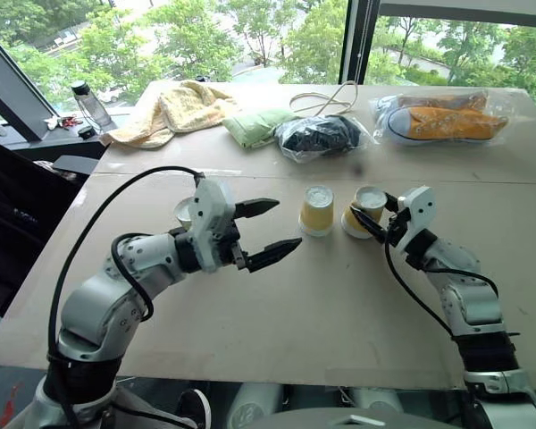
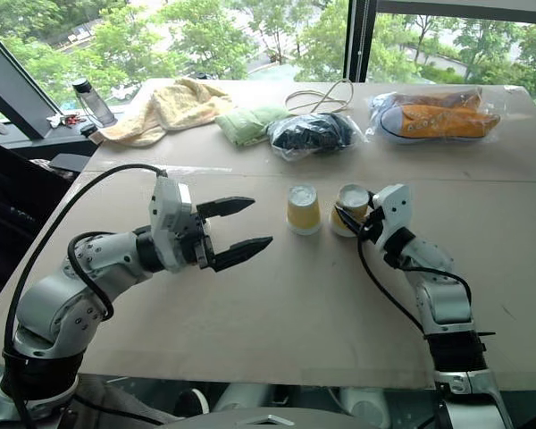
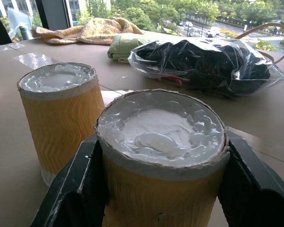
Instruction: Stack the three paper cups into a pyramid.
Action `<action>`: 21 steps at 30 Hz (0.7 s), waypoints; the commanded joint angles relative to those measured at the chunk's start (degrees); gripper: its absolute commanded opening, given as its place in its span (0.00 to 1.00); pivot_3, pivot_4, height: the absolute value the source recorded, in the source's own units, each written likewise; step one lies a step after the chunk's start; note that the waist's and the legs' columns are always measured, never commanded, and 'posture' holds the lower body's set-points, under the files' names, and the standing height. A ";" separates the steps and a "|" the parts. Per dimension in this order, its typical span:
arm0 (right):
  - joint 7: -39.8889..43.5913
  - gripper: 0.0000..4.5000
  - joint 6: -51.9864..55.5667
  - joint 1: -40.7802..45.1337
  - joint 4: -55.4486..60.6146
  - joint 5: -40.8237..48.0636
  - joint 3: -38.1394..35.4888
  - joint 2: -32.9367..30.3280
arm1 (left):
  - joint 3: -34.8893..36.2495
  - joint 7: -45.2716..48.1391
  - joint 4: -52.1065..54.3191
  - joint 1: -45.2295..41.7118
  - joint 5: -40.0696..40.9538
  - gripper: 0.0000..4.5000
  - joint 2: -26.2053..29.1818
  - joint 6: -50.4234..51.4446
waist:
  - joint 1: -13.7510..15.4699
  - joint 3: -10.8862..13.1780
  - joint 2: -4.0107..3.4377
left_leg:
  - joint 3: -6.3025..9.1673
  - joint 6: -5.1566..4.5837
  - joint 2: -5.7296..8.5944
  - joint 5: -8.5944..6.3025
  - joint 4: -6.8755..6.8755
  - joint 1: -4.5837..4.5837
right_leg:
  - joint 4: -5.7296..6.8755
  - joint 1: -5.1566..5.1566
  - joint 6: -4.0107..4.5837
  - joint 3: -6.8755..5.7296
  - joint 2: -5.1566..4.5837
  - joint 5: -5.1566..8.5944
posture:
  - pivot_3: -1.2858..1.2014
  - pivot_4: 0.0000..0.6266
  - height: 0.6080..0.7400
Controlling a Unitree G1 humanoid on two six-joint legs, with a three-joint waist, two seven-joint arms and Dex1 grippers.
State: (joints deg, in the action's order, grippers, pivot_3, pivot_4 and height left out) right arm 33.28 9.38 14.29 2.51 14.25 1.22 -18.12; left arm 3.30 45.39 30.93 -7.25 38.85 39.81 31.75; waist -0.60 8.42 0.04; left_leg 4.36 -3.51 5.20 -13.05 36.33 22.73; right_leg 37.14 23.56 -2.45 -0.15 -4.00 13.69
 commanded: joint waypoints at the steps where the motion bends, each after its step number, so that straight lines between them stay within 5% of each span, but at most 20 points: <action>1: 1.22 0.52 -0.18 0.29 1.33 -0.61 1.15 -0.71 | 1.51 0.48 1.88 0.57 -0.78 1.00 0.14 -2.22 | 0.23 0.00 0.01 | 0.00 0.00 0.00 0.00 0.00 0.00 | 0.00 -0.01 0.00 -0.01 0.00 0.00 | 0.52 0.24 1.00; 17: 0.83 0.52 1.88 3.54 -1.37 -1.91 3.42 1.35 | 1.33 -0.24 1.96 -0.05 -1.44 1.00 -0.01 -2.41 | -0.14 -0.01 0.02 | 0.01 0.00 -0.01 0.00 0.00 -0.03 | 0.03 -0.01 0.00 -0.01 0.01 0.00 | 0.52 0.24 1.00; 21: 1.78 0.93 3.03 3.46 -0.82 -1.33 3.65 1.21 | 1.24 -0.43 2.18 -0.12 -1.51 1.00 -0.30 -2.13 | -0.07 -0.01 0.02 | 0.01 0.00 0.00 0.00 0.00 -0.03 | 0.04 0.00 0.00 -0.01 0.00 0.00 | 0.52 0.24 1.00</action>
State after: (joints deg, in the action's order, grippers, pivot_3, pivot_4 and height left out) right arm 33.97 12.12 17.30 0.36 12.04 4.64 -16.94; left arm 3.87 45.16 30.95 -6.68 37.29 39.59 30.49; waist -0.67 8.42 0.06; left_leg 4.37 -3.51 5.20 -13.05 36.34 22.70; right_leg 37.17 23.55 -2.45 -0.16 -4.00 13.69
